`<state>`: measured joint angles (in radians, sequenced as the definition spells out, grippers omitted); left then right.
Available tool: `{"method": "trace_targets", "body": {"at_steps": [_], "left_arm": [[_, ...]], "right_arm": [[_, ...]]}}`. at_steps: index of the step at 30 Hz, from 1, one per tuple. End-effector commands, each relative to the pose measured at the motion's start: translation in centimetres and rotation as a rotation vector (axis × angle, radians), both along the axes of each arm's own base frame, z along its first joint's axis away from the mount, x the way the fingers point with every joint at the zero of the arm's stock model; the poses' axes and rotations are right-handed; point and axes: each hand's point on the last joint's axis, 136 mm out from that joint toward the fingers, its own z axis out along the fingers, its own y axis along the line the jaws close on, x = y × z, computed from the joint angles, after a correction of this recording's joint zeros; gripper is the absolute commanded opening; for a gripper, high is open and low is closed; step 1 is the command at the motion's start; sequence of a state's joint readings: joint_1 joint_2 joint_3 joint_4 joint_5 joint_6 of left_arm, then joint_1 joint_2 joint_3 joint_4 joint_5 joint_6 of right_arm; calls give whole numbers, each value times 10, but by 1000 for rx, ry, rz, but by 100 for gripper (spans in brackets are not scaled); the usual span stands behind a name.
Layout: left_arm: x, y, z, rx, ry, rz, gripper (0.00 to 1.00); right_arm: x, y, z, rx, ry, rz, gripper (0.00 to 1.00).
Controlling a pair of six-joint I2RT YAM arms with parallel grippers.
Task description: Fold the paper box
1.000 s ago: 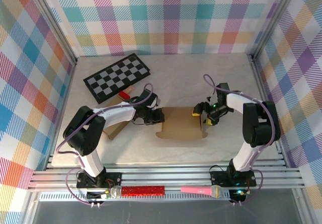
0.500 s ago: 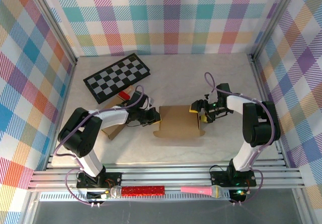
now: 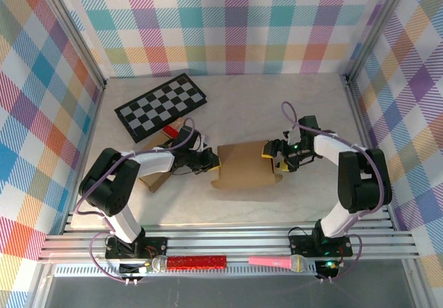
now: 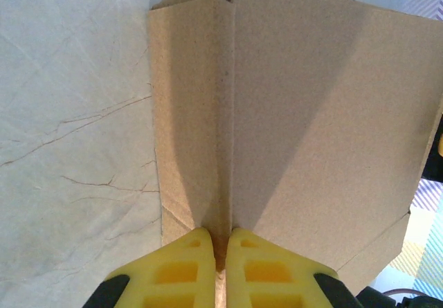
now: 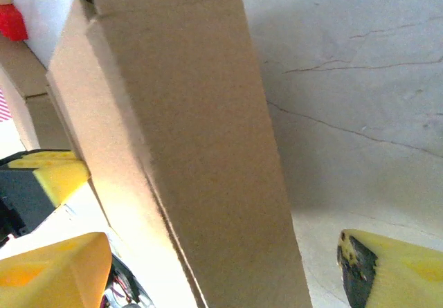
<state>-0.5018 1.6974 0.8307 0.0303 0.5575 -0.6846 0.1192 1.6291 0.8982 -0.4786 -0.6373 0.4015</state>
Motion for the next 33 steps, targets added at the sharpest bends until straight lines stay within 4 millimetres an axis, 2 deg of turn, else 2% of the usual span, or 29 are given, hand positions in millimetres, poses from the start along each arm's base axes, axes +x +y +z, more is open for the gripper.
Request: {"method": "trace_targets", "body": {"at_steps": [1, 5, 11, 15, 19, 23, 26, 28, 31, 33], "left_arm": [[-14, 23, -25, 89, 81, 42, 8], [-15, 27, -28, 83, 93, 50, 8], [-17, 29, -33, 79, 99, 58, 8], [-15, 27, -31, 70, 95, 63, 9], [-8, 26, -19, 62, 59, 64, 15], [3, 28, 12, 78, -41, 64, 27], [11, 35, 46, 136, -181, 49, 34], [12, 32, 76, 162, -306, -3, 36], [-2, 8, 124, 147, -553, -203, 35], [-23, -11, 148, 159, -726, -366, 35]], "right_arm": [[-6, 10, 1, 68, -4, 43, 85], [-3, 21, 0, 139, 12, 56, 85], [-2, 41, 11, 256, 9, 94, 82], [1, 55, 18, 308, 12, 102, 72], [5, 59, 22, 340, 41, 79, 61], [6, 60, 26, 349, 89, 58, 53], [5, 59, 25, 358, 170, 19, 43], [4, 59, 27, 380, 229, -10, 41], [3, 57, 31, 394, 296, -53, 40], [0, 55, 36, 411, 356, -84, 41]]}}
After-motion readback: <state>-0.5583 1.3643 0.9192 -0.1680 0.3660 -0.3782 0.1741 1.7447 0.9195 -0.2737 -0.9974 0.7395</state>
